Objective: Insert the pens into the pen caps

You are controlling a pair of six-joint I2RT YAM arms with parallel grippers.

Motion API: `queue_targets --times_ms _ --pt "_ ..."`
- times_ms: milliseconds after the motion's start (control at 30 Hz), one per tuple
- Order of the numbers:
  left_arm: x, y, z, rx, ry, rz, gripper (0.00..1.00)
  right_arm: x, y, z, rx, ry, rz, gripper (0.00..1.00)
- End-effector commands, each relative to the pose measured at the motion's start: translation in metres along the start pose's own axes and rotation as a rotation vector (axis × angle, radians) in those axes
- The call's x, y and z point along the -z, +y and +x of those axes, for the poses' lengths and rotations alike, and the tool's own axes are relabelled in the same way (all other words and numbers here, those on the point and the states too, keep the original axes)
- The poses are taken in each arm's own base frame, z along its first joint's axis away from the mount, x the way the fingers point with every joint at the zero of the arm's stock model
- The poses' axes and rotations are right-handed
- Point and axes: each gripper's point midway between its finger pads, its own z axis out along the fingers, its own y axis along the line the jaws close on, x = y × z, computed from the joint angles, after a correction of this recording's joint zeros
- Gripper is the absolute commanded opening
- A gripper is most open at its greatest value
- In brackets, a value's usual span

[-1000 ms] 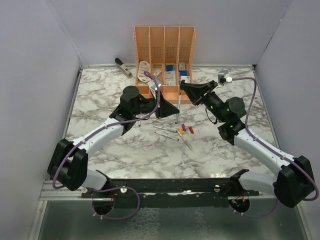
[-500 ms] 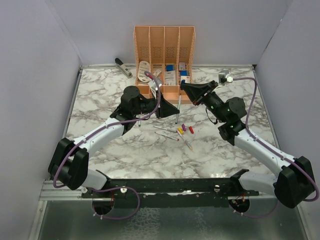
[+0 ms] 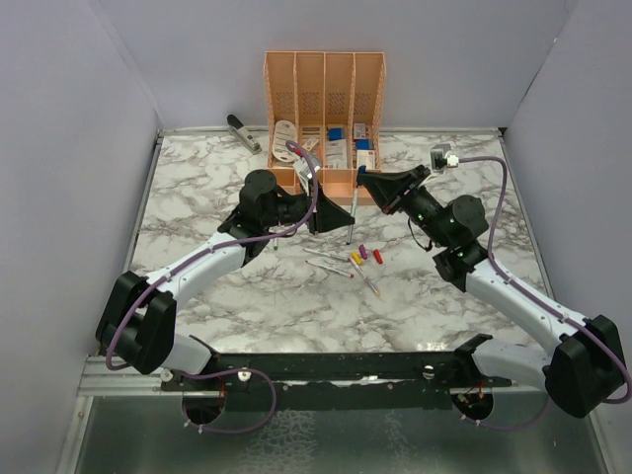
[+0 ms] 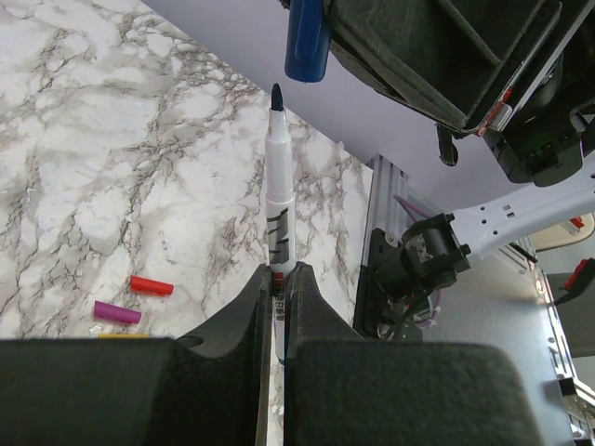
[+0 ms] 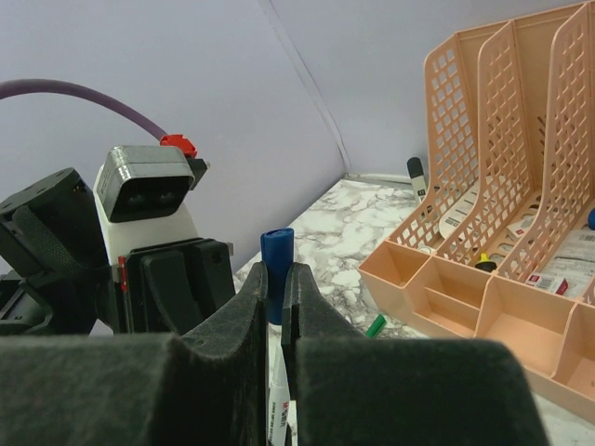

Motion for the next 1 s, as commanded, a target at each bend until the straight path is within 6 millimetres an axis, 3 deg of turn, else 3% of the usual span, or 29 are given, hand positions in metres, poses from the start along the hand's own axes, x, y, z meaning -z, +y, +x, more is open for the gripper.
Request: queue_targets --times_ms 0,600,967 --pt "0.000 -0.008 -0.015 -0.051 -0.034 0.028 0.00 0.005 -0.003 0.000 0.018 -0.004 0.015 0.01" --pt "0.003 -0.011 -0.011 -0.042 -0.030 0.029 0.00 -0.008 0.001 -0.010 0.005 -0.059 -0.019 0.01" --pt "0.005 -0.009 -0.019 -0.057 -0.067 -0.009 0.00 0.002 0.005 -0.002 -0.007 -0.012 -0.025 0.01"
